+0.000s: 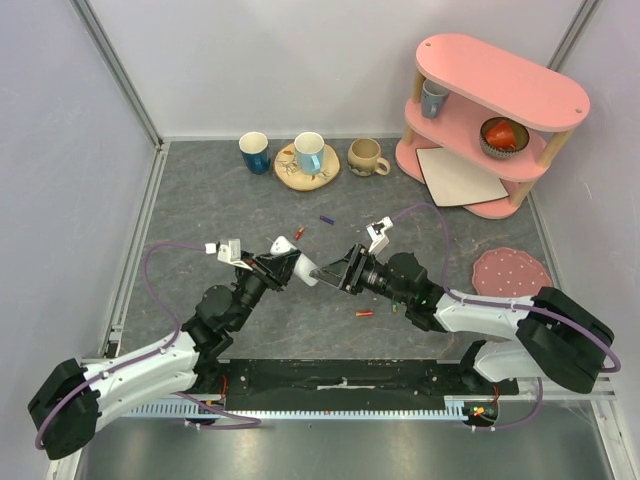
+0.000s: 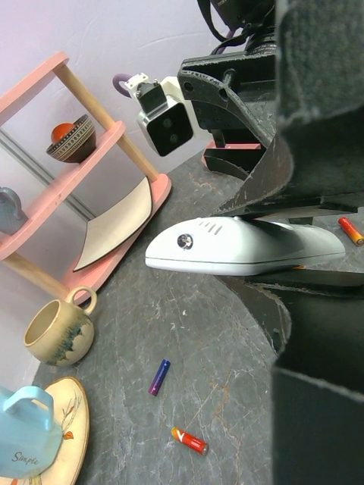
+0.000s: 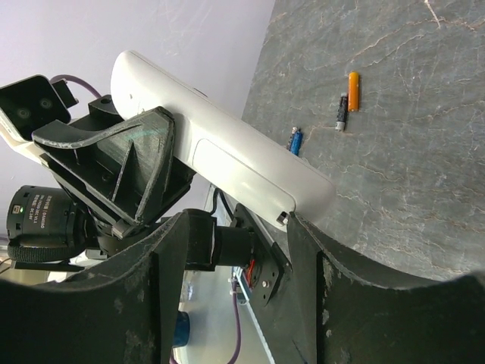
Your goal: Load the batteries into the remote control
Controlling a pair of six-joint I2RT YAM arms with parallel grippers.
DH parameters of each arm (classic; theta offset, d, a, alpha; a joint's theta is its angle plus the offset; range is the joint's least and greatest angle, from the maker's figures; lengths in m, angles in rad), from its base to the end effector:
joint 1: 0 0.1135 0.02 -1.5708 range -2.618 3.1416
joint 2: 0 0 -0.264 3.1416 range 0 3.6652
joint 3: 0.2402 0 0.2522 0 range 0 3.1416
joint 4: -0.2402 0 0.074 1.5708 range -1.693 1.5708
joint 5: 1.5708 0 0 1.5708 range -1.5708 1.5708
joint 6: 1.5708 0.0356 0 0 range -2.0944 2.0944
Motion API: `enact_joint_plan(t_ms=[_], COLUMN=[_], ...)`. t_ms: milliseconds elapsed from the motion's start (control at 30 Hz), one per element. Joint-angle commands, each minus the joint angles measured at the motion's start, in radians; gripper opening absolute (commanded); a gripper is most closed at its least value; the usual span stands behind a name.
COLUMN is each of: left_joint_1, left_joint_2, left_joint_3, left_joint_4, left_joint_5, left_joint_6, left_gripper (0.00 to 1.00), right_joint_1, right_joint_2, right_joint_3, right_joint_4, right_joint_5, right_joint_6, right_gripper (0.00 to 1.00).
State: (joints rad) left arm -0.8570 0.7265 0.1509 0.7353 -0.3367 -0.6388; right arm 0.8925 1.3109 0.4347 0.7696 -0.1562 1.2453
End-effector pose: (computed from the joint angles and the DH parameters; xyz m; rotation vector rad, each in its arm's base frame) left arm 0.1183 -0.1186 0.2230 -0.1313 1.4907 -0.9888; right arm 0.1611 0.2087 0.2072 0.2124 1.9922 1.6498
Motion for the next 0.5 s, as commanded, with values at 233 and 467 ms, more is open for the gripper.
enact_joint_plan(t_ms=[233,467], left_joint_1=[-0.005,-0.005], left_joint_2=[0.01,0.024], left_joint_3=[0.042,0.033], left_joint_4=[0.075,0.101], left_joint_5=[0.021,0.047], left_joint_6=[-0.01,-0.047], left_gripper=[0.02,0.02], right_joint_1=[-0.001,-0.001], right_joint_2=[0.031,0.056], right_joint_3=[0.044,0.041], right_joint_4=[0.031,0.089], right_joint_5=[0.003,0.001], right_joint_6=[-0.006,0.017], right_gripper=[0.62,0.62])
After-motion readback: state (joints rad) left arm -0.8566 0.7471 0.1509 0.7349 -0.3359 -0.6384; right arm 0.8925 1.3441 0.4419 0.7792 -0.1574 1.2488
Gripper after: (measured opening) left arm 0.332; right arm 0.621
